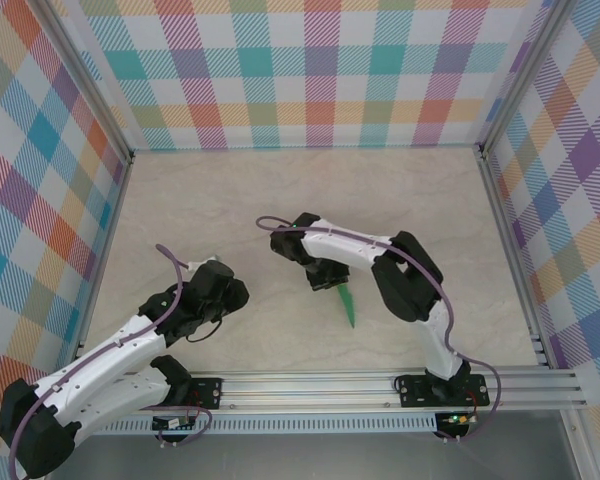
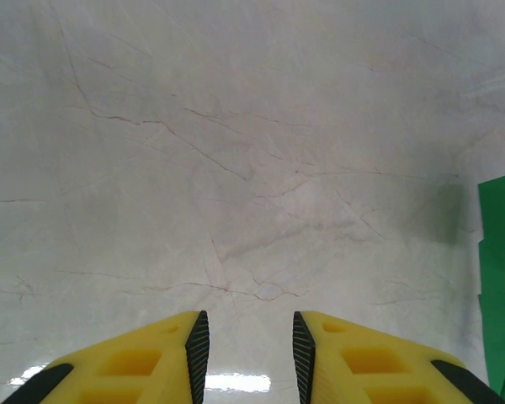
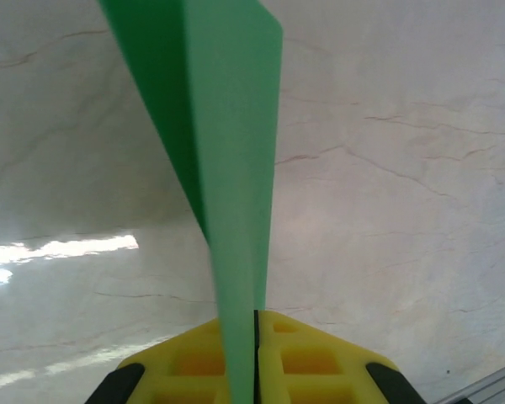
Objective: Fold a paper plane with a square sheet of paper (pick it up from the middle)
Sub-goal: Turn over the paper at the center of the table.
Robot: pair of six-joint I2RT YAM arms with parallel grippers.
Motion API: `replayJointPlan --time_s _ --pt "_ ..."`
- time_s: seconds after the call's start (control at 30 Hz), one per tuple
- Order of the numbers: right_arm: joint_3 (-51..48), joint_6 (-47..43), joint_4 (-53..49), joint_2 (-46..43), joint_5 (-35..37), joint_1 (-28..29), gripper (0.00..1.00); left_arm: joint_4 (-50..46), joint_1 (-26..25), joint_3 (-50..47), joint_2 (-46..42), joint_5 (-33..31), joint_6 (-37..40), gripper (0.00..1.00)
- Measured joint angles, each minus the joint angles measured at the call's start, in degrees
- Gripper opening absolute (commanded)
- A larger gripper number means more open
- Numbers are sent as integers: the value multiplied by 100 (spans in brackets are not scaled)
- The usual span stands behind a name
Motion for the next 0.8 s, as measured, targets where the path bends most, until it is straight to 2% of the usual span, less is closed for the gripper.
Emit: replayJointPlan --time_s 0.2,0.33,0.5,0.7,0.8 --pt "369 184 63 542 -439 195 17 -55 7 -81 -103 -9 -26 36" --pt "415 164 315 566 -907 203 38 -48 7 -133 -94 46 -59 38" --pt "393 39 675 459 -1414 197 56 -33 7 -144 -26 181 -61 40" --pt "-76 -175 1510 -503 -1991 203 74 24 11 -155 103 380 -59 41" --pt "-516 -175 1880 -1274 -2105 203 73 140 11 -162 177 485 -57 42"
